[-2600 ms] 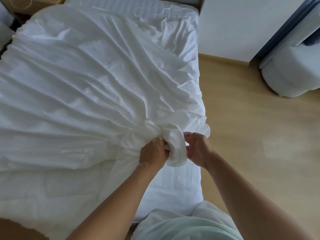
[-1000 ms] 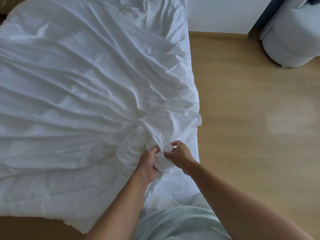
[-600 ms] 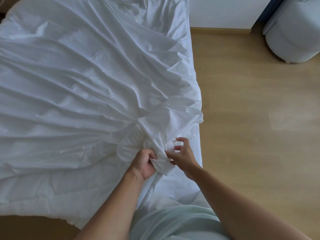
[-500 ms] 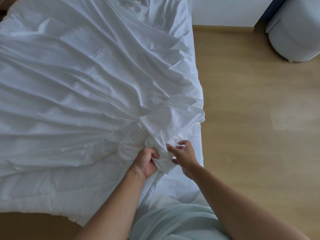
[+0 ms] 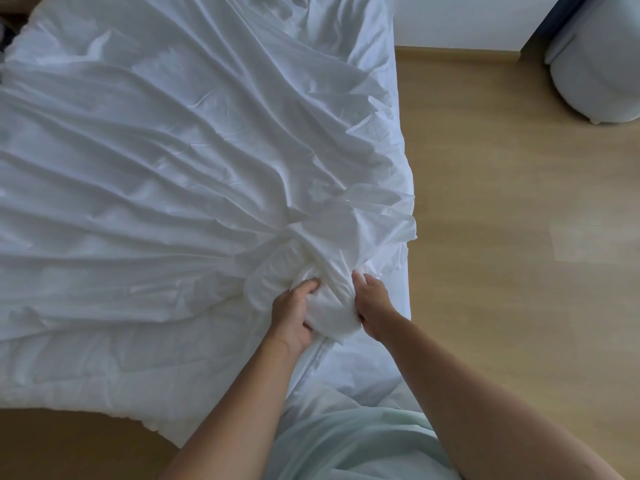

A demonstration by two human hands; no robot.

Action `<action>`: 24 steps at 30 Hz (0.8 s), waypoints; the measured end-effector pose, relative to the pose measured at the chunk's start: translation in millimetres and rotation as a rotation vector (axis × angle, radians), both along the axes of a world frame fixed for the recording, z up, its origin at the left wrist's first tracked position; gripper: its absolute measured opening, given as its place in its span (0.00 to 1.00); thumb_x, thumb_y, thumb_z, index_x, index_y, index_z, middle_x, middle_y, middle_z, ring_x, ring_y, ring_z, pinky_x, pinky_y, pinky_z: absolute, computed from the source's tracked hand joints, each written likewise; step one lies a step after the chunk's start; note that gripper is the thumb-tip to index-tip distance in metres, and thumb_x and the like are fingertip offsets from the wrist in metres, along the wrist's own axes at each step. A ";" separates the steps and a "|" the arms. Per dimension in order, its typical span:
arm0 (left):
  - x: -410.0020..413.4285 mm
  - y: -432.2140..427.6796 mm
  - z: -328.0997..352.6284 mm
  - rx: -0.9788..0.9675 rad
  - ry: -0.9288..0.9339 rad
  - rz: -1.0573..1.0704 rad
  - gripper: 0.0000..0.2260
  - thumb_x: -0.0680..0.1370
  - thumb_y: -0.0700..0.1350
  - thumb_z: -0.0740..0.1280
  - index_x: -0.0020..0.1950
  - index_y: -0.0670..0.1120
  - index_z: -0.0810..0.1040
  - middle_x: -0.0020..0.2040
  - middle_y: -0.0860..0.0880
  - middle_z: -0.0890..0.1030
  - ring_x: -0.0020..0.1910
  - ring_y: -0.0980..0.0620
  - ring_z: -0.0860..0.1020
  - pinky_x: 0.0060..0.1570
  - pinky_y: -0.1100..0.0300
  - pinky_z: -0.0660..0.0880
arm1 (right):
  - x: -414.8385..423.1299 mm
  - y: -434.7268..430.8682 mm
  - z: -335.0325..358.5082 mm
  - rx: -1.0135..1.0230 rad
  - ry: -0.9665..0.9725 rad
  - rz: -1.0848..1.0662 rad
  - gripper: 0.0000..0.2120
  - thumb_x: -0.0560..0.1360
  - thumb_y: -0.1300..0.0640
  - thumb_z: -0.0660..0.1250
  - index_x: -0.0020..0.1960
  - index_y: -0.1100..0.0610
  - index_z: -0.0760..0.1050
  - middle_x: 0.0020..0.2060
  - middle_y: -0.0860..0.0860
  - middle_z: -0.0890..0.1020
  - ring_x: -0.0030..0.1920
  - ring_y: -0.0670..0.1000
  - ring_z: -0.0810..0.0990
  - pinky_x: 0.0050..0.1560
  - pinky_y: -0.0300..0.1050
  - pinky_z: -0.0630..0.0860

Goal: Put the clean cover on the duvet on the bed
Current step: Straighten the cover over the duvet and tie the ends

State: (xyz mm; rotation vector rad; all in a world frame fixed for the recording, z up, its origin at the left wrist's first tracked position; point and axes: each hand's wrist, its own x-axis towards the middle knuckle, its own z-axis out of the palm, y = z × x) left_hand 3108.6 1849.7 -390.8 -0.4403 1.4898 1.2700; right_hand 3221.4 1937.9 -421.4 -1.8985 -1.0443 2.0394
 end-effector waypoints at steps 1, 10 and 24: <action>-0.6 -5.4 0.4 0.020 -0.037 0.033 0.12 0.72 0.40 0.75 0.54 0.38 0.85 0.49 0.38 0.86 0.45 0.42 0.86 0.39 0.53 0.81 | 4.6 0.2 -1.7 0.016 0.010 -0.025 0.21 0.81 0.46 0.63 0.54 0.66 0.78 0.48 0.60 0.84 0.48 0.58 0.83 0.52 0.57 0.81; 38.7 -30.6 6.6 -0.026 0.145 -0.252 0.12 0.73 0.40 0.75 0.54 0.42 0.80 0.52 0.40 0.85 0.45 0.47 0.84 0.43 0.54 0.79 | 75.8 -12.6 -16.4 0.046 0.031 -0.118 0.21 0.80 0.42 0.65 0.43 0.61 0.75 0.35 0.57 0.72 0.36 0.56 0.70 0.36 0.49 0.68; 20.4 66.9 -26.6 -0.083 1.083 -1.596 0.21 0.75 0.59 0.71 0.66 0.54 0.79 0.64 0.48 0.81 0.65 0.43 0.77 0.62 0.49 0.75 | 120.0 8.0 -32.7 -0.021 0.081 0.087 0.19 0.84 0.48 0.61 0.45 0.62 0.78 0.37 0.58 0.79 0.38 0.54 0.77 0.39 0.45 0.78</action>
